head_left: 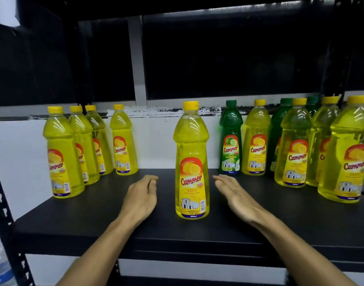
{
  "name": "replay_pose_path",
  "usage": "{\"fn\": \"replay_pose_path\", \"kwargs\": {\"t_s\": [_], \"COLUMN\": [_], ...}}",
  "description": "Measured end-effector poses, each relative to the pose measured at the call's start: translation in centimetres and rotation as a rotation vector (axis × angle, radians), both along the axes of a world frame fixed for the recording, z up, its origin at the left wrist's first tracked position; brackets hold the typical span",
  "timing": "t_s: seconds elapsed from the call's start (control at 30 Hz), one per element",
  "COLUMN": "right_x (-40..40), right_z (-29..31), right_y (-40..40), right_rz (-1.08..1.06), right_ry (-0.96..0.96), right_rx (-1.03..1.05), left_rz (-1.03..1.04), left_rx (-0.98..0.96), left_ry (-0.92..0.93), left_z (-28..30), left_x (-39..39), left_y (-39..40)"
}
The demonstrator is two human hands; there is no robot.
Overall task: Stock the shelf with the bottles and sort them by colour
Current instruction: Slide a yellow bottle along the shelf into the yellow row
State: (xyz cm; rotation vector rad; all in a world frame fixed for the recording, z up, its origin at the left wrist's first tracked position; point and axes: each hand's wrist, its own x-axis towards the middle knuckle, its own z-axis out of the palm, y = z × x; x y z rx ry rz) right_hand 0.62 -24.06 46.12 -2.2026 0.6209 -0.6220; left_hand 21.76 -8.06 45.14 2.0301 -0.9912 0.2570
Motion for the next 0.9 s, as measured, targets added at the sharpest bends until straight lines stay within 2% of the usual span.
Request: {"fn": "replay_pose_path", "kwargs": {"t_s": [0.07, 0.1, 0.17, 0.2, 0.27, 0.4, 0.6, 0.9], "right_x": [-0.1, 0.1, 0.9, 1.4, 2.3, 4.0, 6.3, 8.5], "right_z": [0.2, 0.3, 0.3, 0.2, 0.0, -0.4, -0.4, -1.7], "right_y": [-1.7, -2.2, -2.7, -2.9, -3.1, -3.0, -1.7, -1.0], "right_rz": [-0.106, -0.14, -0.169, -0.177, -0.191, -0.2, -0.188, -0.176], "right_ry": [0.211, 0.32, 0.464, 0.503, 0.559, 0.603, 0.576, 0.576], "right_rx": [-0.149, -0.213, -0.292, -0.322, -0.369, -0.355, -0.34, -0.353], "left_rz": [-0.056, -0.108, -0.202, -0.205, -0.126, 0.119, 0.16, 0.226], "left_rx": [-0.152, -0.183, -0.181, -0.15, -0.067, 0.059, 0.051, -0.022], "left_ry": [0.066, 0.157, 0.363, 0.409, 0.375, 0.163, 0.177, 0.211], "left_z": [0.5, 0.8, 1.4, 1.4, 1.3, 0.7, 0.9, 1.1], "left_x": [-2.1, -3.5, -6.3, -7.5, -9.6, -11.5, -8.1, 5.1], "left_y": [0.4, 0.4, -0.1, -0.6, -1.7, -3.2, -2.5, 1.2]}}
